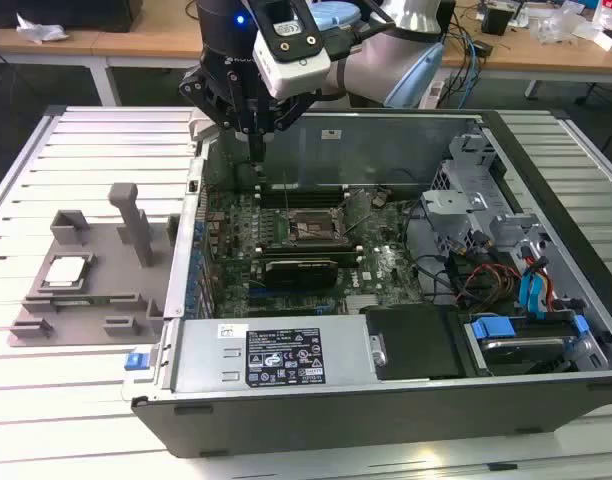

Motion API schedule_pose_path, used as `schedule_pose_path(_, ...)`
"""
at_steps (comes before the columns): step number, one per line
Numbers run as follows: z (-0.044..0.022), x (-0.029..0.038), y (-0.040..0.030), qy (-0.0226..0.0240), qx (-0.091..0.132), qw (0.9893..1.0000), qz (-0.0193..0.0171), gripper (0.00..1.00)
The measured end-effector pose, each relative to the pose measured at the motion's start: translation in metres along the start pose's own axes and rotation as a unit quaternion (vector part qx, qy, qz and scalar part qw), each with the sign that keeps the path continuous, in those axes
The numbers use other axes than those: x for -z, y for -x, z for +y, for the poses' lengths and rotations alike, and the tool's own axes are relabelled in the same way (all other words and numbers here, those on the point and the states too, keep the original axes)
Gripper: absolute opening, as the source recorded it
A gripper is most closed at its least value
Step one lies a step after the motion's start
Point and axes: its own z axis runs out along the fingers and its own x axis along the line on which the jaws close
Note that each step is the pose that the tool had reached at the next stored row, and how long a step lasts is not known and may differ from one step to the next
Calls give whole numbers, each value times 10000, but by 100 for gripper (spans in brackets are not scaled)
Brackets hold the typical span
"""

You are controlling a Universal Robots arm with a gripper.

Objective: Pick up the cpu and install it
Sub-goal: 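Reach for the cpu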

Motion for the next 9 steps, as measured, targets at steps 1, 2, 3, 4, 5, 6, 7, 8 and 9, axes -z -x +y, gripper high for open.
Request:
schedule_pose_path(1, 1, 0, 0, 0, 0, 10000, 0, 11)
schedule_pose_path(2, 2, 0, 0, 0, 0, 10000, 0, 11)
schedule_pose_path(3, 2, 0, 0, 0, 0, 10000, 0, 11)
schedule_pose_path(4, 2, 0, 0, 0, 0, 10000, 0, 11)
schedule_pose_path(5, 3, 0, 0, 0, 0, 10000, 0, 11)
schedule_pose_path(6, 3, 0, 0, 0, 0, 10000, 0, 11)
schedule_pose_path(7, 4, -1, -4, 1, -1, 10000, 0, 11)
schedule_pose_path(8, 3, 0, -11, 0, -1, 10000, 0, 11)
schedule_pose_path(9, 2, 0, -16, 0, 0, 10000, 0, 11)
